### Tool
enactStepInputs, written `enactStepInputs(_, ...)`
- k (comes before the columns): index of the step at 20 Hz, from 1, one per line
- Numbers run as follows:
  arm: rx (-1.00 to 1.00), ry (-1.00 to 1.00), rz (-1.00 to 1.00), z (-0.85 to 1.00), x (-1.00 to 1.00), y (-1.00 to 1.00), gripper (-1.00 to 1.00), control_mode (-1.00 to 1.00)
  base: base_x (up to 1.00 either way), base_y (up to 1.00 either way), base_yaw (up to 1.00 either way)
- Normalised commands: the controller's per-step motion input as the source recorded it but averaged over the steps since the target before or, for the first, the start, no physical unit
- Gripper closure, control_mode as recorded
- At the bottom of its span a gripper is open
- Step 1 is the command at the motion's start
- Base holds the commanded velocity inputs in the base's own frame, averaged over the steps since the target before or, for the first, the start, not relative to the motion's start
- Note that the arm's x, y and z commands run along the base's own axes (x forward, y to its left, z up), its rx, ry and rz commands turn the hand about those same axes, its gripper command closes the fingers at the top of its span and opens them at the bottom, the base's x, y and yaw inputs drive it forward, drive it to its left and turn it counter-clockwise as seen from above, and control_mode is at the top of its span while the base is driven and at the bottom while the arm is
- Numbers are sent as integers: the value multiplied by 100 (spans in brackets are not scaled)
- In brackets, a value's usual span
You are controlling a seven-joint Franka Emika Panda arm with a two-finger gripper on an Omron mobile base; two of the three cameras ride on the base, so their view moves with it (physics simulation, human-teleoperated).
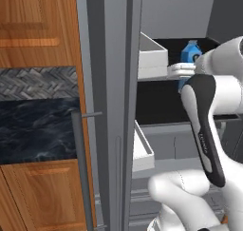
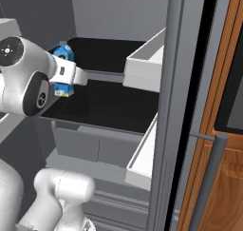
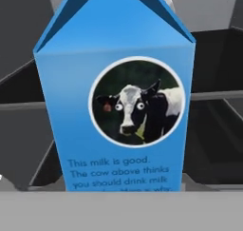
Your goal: Take a sugar cube from the saucer and place it inside the coffee. Then, grab milk from the fridge and place it next to the coffee on the counter to sweeten the coffee.
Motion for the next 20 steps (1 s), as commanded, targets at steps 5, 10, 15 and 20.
enactStepInputs(5,0,2,0,-36,-100,-24,100,-100,0,0,0)
enactStepInputs(10,0,-2,0,-4,-20,-2,100,100,-80,-2,28)
enactStepInputs(15,0,0,0,0,0,0,100,100,-100,-1,71)
enactStepInputs(20,0,0,0,0,0,0,100,100,-87,6,87)
